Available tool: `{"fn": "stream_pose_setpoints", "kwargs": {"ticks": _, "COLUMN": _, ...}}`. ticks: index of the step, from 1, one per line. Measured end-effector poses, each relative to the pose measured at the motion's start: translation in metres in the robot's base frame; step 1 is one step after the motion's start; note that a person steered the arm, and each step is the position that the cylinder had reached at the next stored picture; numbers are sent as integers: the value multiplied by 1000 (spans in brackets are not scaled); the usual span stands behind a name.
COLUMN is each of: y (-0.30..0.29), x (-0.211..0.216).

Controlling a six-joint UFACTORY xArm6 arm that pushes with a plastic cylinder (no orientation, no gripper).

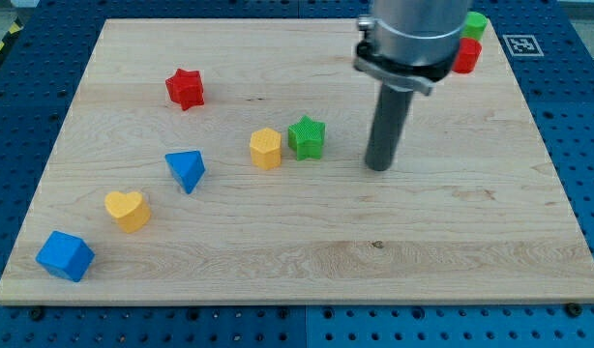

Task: Push the green star up a bit

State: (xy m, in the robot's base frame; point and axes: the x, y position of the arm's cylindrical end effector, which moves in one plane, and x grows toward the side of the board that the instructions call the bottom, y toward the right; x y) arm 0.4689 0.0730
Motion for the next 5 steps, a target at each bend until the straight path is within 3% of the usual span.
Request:
{"fn": "stream_pose_setpoints", "kwargs": {"ticks": 1, "y": -61, "x": 0}}
{"fn": "stream_pose_setpoints", "kwargs": {"ticks": 3, "y": -117, "x": 1}}
{"fn": "stream_pose_setpoints", "kwargs": {"ticks": 5, "y": -121, "x": 13}}
